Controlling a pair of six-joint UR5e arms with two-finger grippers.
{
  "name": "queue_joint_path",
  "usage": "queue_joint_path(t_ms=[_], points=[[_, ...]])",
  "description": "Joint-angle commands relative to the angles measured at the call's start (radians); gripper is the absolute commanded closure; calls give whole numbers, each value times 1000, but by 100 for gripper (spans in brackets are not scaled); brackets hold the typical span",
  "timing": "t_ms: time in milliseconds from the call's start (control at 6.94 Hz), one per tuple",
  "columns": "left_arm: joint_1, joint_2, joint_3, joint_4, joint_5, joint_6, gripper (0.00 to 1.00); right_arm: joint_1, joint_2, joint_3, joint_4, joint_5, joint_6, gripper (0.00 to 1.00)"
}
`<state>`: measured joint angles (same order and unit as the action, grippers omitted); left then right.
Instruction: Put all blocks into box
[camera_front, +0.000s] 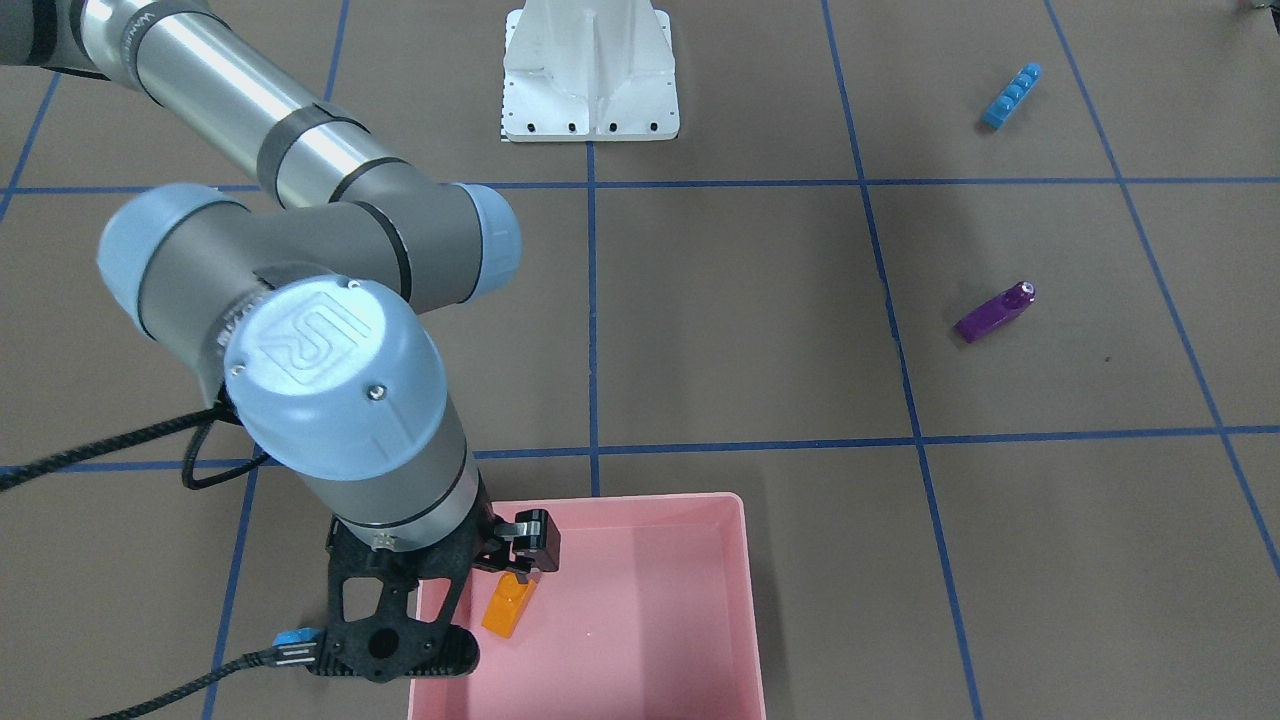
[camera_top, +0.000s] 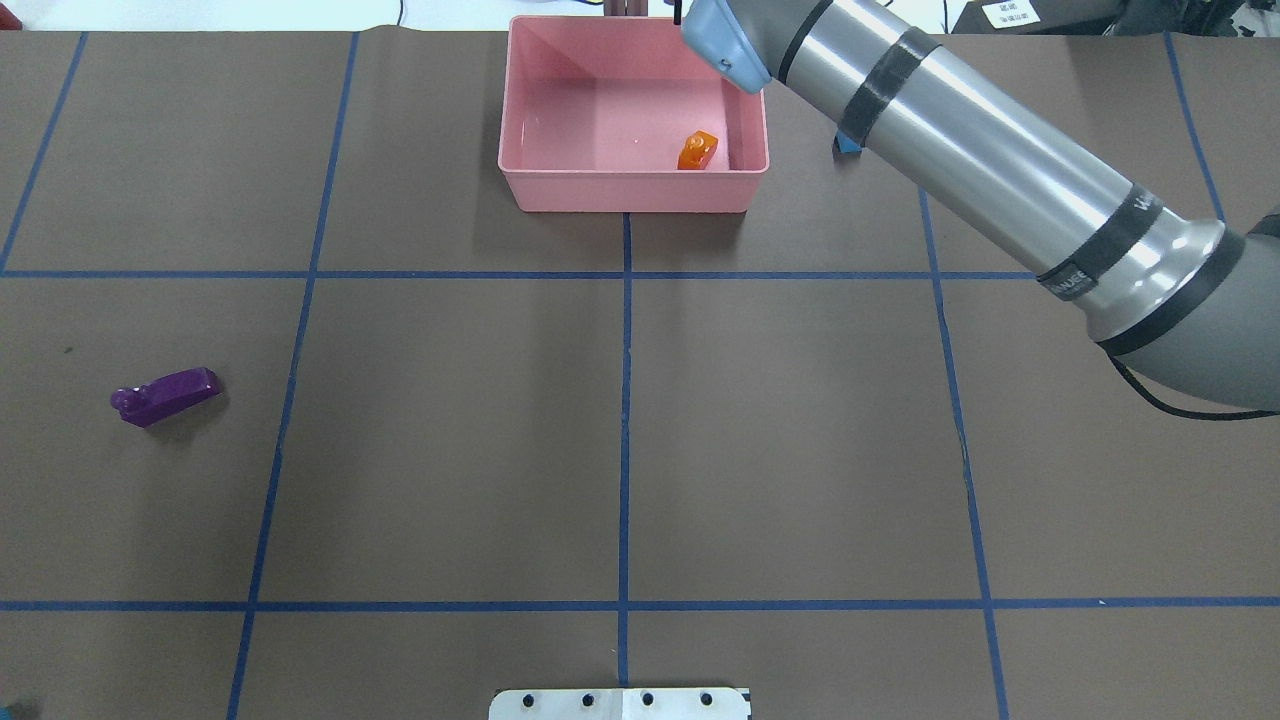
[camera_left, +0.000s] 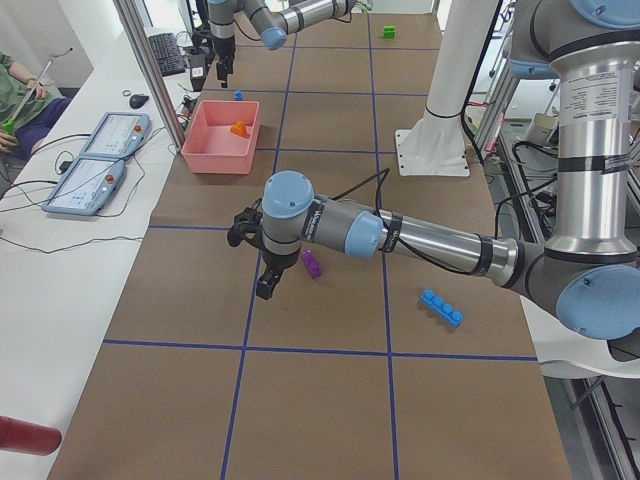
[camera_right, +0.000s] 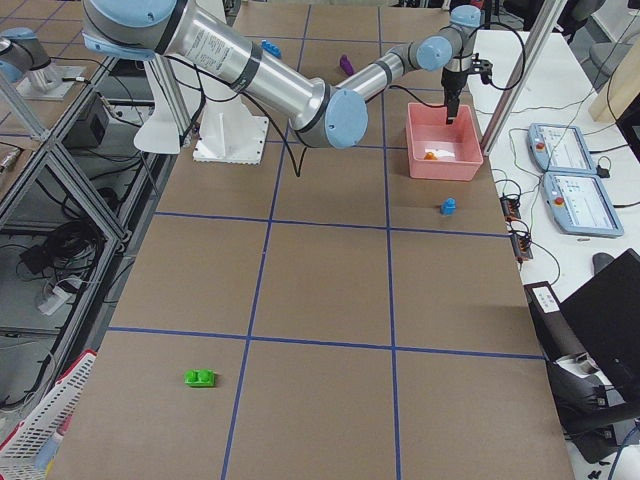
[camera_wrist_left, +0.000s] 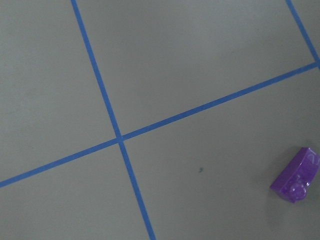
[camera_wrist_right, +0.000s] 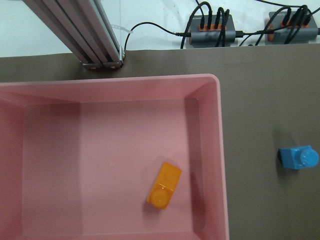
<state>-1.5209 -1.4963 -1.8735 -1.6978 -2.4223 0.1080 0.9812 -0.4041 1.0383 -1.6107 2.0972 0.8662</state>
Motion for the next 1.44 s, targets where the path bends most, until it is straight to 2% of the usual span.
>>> queue_joint_path(t_ms=[0, 144, 288, 576, 865, 1153, 1297], points=[[148, 2, 10, -97, -60, -19, 0, 19, -210, 395, -238, 14, -86, 1], [229, -1, 7, -123, -38, -83, 0, 19, -390, 610, -251, 14, -110, 1], [305, 11, 8, -214, 27, -102, 0, 22, -554, 793, -255, 15, -139, 1], [448, 14, 7, -290, 127, -100, 0, 22, -825, 1051, -250, 12, -139, 1], [611, 31, 5, -365, 274, -91, 0, 20, -1022, 1201, -241, 9, -165, 0], [643, 25, 13, -370, 319, -52, 0, 17, -1110, 1224, -182, 9, -197, 0], [643, 30, 20, -367, 331, 17, 0, 17, -1117, 1221, -164, 11, -194, 0]])
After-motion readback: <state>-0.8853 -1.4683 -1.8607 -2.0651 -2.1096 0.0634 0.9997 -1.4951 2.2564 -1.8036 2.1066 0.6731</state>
